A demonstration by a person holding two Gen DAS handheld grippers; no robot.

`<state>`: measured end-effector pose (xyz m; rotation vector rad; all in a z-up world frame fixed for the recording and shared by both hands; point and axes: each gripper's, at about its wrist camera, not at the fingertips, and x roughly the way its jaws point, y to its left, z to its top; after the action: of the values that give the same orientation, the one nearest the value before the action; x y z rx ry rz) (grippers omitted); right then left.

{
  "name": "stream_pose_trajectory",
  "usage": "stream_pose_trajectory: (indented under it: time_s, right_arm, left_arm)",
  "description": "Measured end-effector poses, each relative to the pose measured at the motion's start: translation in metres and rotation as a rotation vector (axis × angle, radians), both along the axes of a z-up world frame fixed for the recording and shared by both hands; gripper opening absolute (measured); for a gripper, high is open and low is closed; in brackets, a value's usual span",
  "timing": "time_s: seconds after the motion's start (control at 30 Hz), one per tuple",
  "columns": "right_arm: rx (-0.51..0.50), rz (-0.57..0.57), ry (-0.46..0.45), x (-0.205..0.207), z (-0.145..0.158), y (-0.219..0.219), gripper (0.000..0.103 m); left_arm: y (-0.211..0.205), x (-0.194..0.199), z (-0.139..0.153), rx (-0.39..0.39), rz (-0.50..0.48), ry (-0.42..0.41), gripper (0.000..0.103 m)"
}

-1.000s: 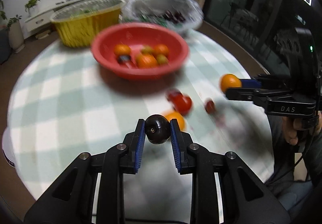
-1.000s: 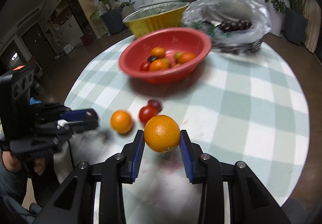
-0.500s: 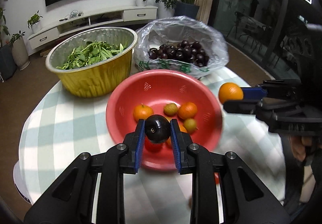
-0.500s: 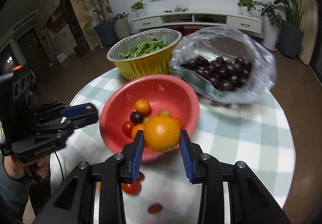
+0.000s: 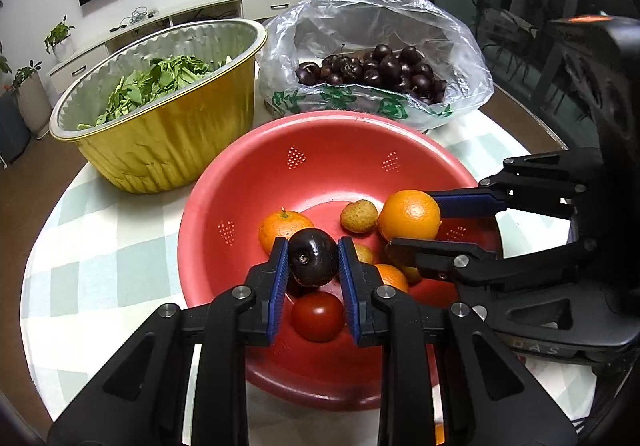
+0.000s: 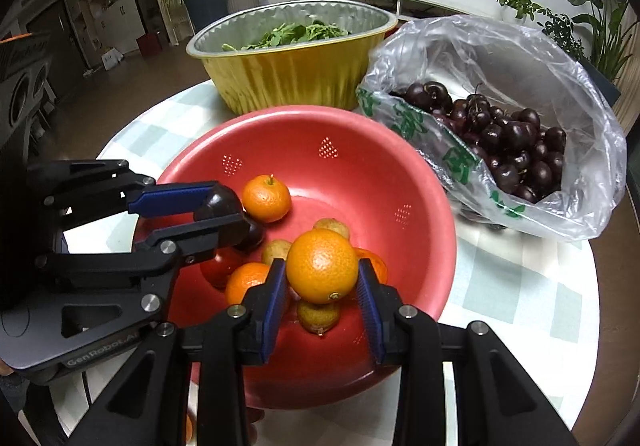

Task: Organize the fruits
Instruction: 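Lower the plum and orange into the red bowl and open both tools, then grasp a large orange with the left tool while the right tool grasps a red grape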

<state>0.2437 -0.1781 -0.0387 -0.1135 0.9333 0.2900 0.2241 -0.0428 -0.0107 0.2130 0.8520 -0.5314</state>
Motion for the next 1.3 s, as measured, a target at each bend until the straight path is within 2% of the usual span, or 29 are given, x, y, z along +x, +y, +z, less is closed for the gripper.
stream_pose_trajectory:
  time_s: [0.43,0.53,0.6,0.63,0.77,0.93,1.07,1.3]
  right_arm:
    - [-0.064,0.034,-0.026,0.008,-0.001,0.012,0.039]
    - [-0.069,0.036,-0.029,0.007,-0.002,0.012,0.039]
    - [-0.066,0.035,-0.027,0.007,-0.001,0.01,0.039]
    - [-0.065,0.034,-0.026,0.007,-0.001,0.009,0.039]
    - [-0.05,0.019,-0.02,0.007,0.001,0.004,0.045]
    - [-0.035,0.017,-0.041,-0.002,0.009,-0.001,0.051]
    - [0.001,0.006,-0.077,-0.021,0.02,-0.011,0.057]
    - [0.09,-0.057,-0.109,-0.074,0.025,-0.04,0.058]
  left_arm:
    - [0.005,0.009,-0.01,0.024,0.043,0.021,0.026]
    - [0.006,0.009,-0.009,0.03,0.055,0.011,0.034]
    - [0.008,0.01,-0.007,0.021,0.062,0.003,0.043]
    - [0.009,0.01,-0.006,0.013,0.062,0.006,0.044]
    - [0.009,0.008,-0.001,0.023,0.078,-0.009,0.054]
    - [0.014,-0.003,0.009,0.0,0.09,-0.02,0.064]
    - [0.022,-0.026,0.023,-0.037,0.081,-0.049,0.081]
    - [0.03,-0.084,0.033,-0.066,0.05,-0.075,0.089]
